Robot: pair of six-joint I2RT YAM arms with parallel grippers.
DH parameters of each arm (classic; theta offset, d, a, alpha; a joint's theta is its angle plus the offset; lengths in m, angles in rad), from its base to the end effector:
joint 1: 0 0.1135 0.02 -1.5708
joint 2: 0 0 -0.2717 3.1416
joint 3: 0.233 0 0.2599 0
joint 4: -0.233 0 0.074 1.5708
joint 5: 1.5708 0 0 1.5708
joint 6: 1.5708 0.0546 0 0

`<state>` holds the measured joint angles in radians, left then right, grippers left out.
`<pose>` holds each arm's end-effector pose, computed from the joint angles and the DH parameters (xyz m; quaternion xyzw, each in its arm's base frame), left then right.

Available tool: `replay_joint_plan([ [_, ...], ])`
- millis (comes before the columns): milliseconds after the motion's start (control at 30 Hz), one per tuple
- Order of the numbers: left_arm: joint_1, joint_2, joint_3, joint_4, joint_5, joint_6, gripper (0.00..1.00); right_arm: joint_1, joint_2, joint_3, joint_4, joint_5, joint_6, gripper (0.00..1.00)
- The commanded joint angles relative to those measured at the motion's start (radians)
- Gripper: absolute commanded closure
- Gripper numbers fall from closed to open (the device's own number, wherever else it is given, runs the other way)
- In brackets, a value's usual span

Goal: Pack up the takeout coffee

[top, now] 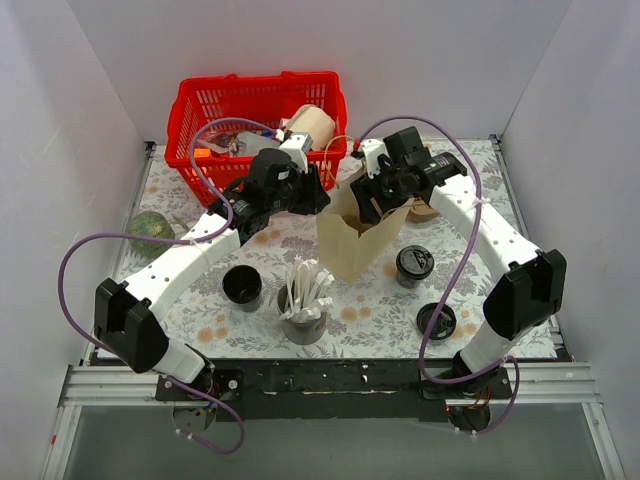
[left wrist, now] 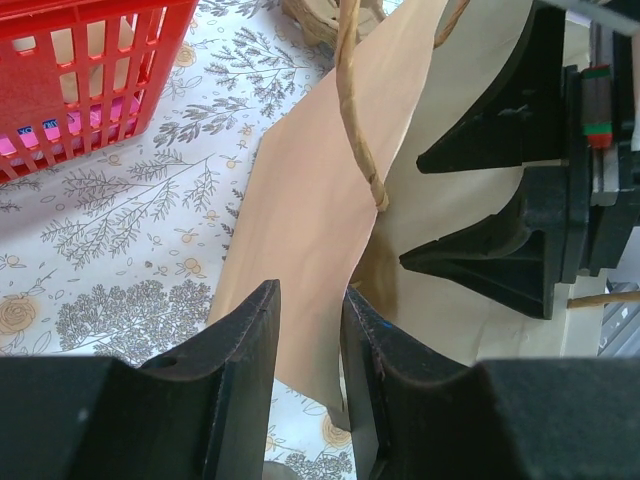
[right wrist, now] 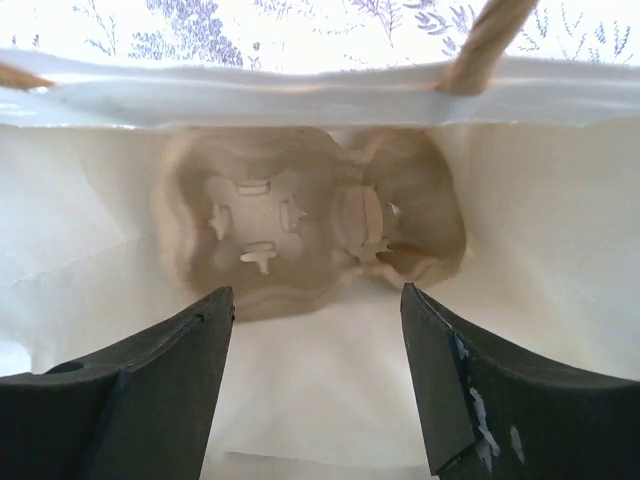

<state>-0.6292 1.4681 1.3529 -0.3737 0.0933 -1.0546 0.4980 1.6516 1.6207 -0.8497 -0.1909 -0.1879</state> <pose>0.2910 -0.2181 0.3540 -0.1573 0.8421 -0.4103 0.3128 0.3270 0.1896 0.3381 -0.3454 0.8714 0.1406 0.3189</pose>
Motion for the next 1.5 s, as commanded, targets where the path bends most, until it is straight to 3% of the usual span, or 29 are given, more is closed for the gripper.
replay_joint_plan([
  [0,0.005,-0.014,0.009,-0.007,0.005,0.007,0.7,0.002,-0.058,0.007,0.058,0.024,0.034,0.24],
  [233,0.005,-0.011,0.009,-0.008,0.011,0.004,0.7,0.004,-0.064,-0.008,0.098,-0.057,0.044,0.26],
  [467,0.005,-0.005,0.012,-0.007,0.022,0.001,0.7,0.027,-0.046,-0.093,0.15,-0.275,0.065,0.43],
  [667,0.005,-0.005,0.012,-0.007,0.025,-0.001,0.7,0.028,-0.027,-0.212,0.201,-0.266,0.13,0.47],
  [933,0.005,-0.008,0.011,-0.005,0.042,-0.005,0.7,0.03,0.028,-0.271,0.264,-0.266,0.134,0.46],
  [1167,0.005,-0.011,0.011,-0.002,0.054,-0.008,0.7,0.034,0.086,-0.254,0.213,-0.113,0.143,0.41],
  [1467,0.005,-0.003,0.022,-0.001,0.063,0.001,0.76,0.033,-0.079,-0.062,0.265,-0.03,0.232,0.29],
])
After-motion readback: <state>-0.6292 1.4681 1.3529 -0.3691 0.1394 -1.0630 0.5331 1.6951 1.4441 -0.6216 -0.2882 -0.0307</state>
